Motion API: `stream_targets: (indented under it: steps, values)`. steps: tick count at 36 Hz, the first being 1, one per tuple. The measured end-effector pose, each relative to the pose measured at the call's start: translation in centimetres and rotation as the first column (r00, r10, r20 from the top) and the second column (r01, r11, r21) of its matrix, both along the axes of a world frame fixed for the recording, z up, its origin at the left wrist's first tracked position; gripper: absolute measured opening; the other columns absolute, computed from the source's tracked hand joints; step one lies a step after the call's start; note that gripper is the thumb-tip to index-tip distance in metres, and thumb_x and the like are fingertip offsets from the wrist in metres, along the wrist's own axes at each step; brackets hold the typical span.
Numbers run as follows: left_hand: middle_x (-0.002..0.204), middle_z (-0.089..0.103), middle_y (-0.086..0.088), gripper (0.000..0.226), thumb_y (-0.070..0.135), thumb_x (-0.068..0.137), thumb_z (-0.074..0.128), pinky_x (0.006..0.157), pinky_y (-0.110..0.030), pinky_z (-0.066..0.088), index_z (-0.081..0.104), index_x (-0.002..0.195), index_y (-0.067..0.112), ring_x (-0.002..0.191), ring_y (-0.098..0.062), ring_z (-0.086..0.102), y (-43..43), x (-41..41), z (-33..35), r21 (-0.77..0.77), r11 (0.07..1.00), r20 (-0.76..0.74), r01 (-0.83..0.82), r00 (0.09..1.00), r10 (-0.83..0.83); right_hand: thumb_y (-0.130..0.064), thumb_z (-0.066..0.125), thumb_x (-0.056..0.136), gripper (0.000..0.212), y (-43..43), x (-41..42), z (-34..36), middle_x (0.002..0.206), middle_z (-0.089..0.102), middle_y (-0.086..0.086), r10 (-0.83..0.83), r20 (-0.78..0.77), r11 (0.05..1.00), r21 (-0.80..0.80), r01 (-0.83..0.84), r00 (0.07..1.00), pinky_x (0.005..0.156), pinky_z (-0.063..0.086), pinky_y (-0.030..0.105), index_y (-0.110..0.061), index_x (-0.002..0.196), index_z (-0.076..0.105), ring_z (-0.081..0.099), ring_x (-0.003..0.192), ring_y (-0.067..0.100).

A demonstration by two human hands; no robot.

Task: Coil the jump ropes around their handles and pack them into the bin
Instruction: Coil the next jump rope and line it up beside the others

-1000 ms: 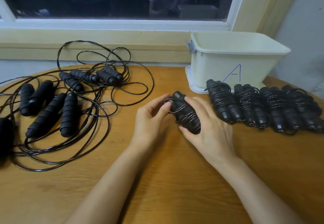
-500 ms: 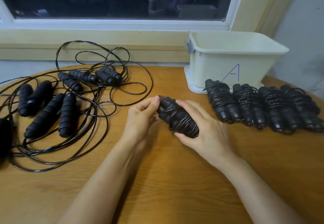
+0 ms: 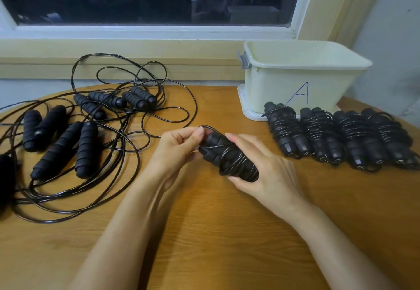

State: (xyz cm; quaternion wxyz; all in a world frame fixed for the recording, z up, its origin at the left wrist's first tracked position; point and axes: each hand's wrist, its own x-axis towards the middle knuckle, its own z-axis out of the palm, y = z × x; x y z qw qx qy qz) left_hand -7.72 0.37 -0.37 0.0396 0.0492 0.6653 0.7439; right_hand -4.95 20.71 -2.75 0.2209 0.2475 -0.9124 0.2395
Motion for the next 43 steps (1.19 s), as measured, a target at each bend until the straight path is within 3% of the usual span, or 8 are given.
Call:
stream_targets:
  steps: [7, 15, 24, 28, 33, 36, 38, 43]
  values:
    - [0.079, 0.073, -0.007, 0.025, 0.019, 0.098, 0.052, 0.063, -0.022, 0.055, 0.073, 0.089, 0.01, 0.074, -0.015, 0.068, -0.1, 0.0, 0.1, -0.094, 0.995, -0.031, -0.02, 0.999, 0.017, -0.03, 0.087, 0.07, 0.081, -0.2, 0.1, -0.2, 0.132, 0.052, -0.021, 0.009, -0.097, 0.995, 0.104, 0.001, 0.995, 0.065, 0.034, 0.016, -0.034, 0.141, 0.048, 0.06, 0.086, 0.006]
    - [0.066, 0.07, -0.002, 0.028, 0.035, 0.081, 0.059, 0.051, -0.016, 0.048, 0.072, 0.083, 0.01, 0.059, -0.009, 0.065, -0.1, 0.0, -0.1, -0.093, 0.995, 0.068, 0.035, 0.997, -0.029, -0.021, 0.087, 0.071, 0.088, -0.5, 0.3, -0.5, 0.137, 0.05, -0.014, 0.116, -0.156, 0.983, 0.16, -0.091, 0.981, 0.072, 0.054, 0.033, -0.029, 0.146, 0.042, 0.062, 0.092, 0.014]
    - [0.069, 0.071, -0.008, 0.022, 0.023, 0.069, 0.066, 0.054, -0.023, 0.055, 0.076, 0.083, 0.009, 0.058, -0.014, 0.066, -0.7, -0.1, -0.2, -0.101, 0.967, 0.347, 0.234, 0.919, -0.186, -0.017, 0.088, 0.068, 0.094, -0.6, 0.9, -0.5, 0.139, 0.052, -0.009, 0.22, -0.222, 0.928, 0.348, -0.134, 0.95, 0.062, 0.049, 0.029, -0.021, 0.148, 0.039, 0.053, 0.077, 0.012]
    - [0.067, 0.068, -0.007, 0.012, 0.013, 0.079, 0.065, 0.044, -0.021, 0.049, 0.075, 0.084, 0.011, 0.051, -0.012, 0.063, -0.6, -0.4, -0.4, 0.009, 0.987, 0.39, 0.158, 0.909, -0.149, -0.025, 0.088, 0.069, 0.09, -0.8, 0.8, -0.6, 0.139, 0.05, -0.014, 0.161, -0.129, 0.971, 0.197, -0.134, 0.978, 0.07, 0.051, 0.024, -0.025, 0.147, 0.045, 0.061, 0.091, 0.009]
    - [0.1, 0.072, -0.008, 0.02, 0.005, 0.09, 0.062, 0.06, -0.02, 0.055, 0.071, 0.108, 0.003, 0.074, -0.008, 0.07, 0.7, -0.6, -0.6, 0.142, 0.973, 0.136, -0.184, 0.977, 0.165, -0.039, 0.083, 0.072, 0.088, -1.1, 0.4, -0.2, 0.139, 0.044, -0.027, 0.014, 0.017, 1.0, 0.022, -0.015, 1.0, 0.069, 0.046, 0.02, -0.04, 0.148, 0.039, 0.062, 0.095, 0.003]
    - [0.107, 0.07, 0.005, 0.024, 0.005, 0.095, 0.059, 0.086, -0.019, 0.053, 0.072, 0.105, 0.022, 0.1, 0.002, 0.064, 0.5, -0.7, -1.2, -0.176, 0.934, -0.279, -0.31, 0.926, 0.255, -0.04, 0.082, 0.074, 0.088, -1.1, 0.1, -0.2, 0.141, 0.04, -0.031, -0.004, 0.111, 0.994, -0.111, 0.016, 0.994, 0.081, 0.056, 0.039, -0.045, 0.148, 0.035, 0.061, 0.107, 0.005]
    - [0.113, 0.067, 0.009, 0.023, 0.011, 0.099, 0.055, 0.091, -0.017, 0.049, 0.07, 0.112, 0.024, 0.108, 0.0, 0.06, 0.6, -0.5, -1.3, -0.268, 0.893, -0.448, -0.362, 0.867, 0.217, -0.039, 0.083, 0.073, 0.089, -0.7, 0.0, -0.1, 0.141, 0.04, -0.032, -0.018, 0.147, 0.987, -0.158, 0.041, 0.989, 0.088, 0.054, 0.045, -0.046, 0.148, 0.036, 0.06, 0.111, 0.006]
    - [0.119, 0.069, 0.007, 0.041, 0.035, 0.098, 0.042, 0.093, -0.015, 0.046, 0.065, 0.125, 0.013, 0.114, -0.002, 0.061, 1.2, -0.2, -1.4, -0.243, 0.962, -0.368, -0.127, 0.929, 0.03, -0.039, 0.084, 0.071, 0.092, -0.4, 0.2, 0.3, 0.14, 0.041, -0.033, 0.018, 0.188, 0.986, -0.165, 0.014, 0.982, 0.091, 0.053, 0.044, -0.047, 0.148, 0.035, 0.058, 0.114, 0.003]
